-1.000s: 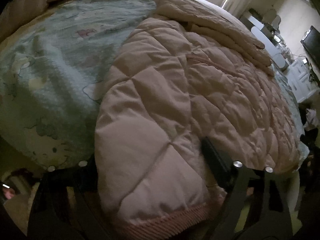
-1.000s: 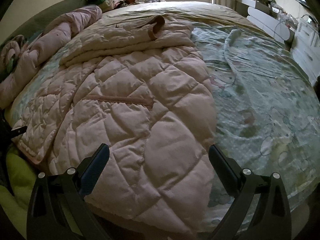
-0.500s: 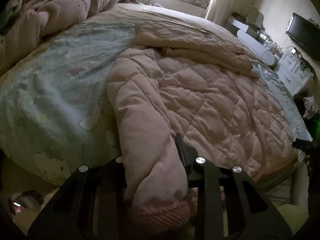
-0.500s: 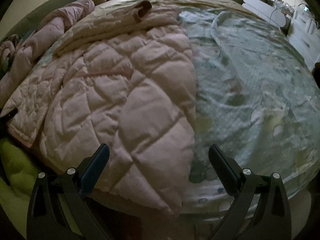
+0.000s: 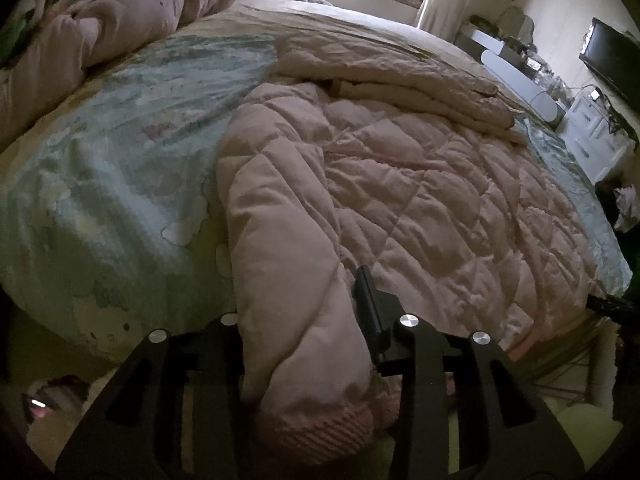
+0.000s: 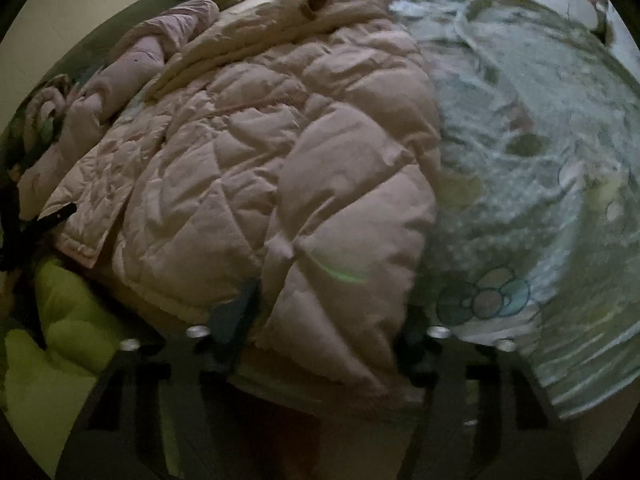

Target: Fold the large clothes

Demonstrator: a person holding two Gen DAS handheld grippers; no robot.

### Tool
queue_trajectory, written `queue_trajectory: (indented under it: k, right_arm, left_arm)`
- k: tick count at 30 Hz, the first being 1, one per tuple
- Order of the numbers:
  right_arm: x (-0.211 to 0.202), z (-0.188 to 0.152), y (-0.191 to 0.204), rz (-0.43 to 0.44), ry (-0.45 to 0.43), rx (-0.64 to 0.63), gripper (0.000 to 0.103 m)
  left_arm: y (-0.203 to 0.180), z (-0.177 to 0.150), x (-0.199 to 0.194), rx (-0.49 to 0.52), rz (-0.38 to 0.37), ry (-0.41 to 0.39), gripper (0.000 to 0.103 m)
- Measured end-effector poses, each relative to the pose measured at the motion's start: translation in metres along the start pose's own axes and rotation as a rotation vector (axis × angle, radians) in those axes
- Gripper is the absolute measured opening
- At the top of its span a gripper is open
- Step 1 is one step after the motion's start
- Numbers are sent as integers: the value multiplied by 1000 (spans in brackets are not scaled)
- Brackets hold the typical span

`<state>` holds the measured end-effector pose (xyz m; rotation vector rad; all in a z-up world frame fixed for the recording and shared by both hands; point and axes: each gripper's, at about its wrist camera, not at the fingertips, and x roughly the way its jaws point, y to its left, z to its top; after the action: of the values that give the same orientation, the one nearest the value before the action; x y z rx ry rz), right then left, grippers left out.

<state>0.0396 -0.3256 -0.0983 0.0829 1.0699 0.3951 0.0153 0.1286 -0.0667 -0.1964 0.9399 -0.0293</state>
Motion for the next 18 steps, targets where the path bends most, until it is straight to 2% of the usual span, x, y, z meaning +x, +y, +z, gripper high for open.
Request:
queue_trajectory:
  k: [1, 4, 8, 12, 18]
  right_arm:
    - [-5, 2, 1, -2, -14, -3, 36]
    - [-24, 13, 5, 37, -79, -26, 23]
    - [-55, 35, 14, 110, -193, -60, 21]
    - [-79, 58, 15, 201, -320, -22, 20]
    - [-94, 86, 18, 230, -423, -28, 19]
  left_arm:
    - [0, 0, -1, 1, -2, -2, 26]
    - [5, 2, -7, -11, -18, -20, 21]
    - [-2, 9, -20, -2, -4, -73, 17]
    - [-7, 23, -31, -4, -5, -120, 16]
    - [-12, 48, -42, -10, -7, -178, 16]
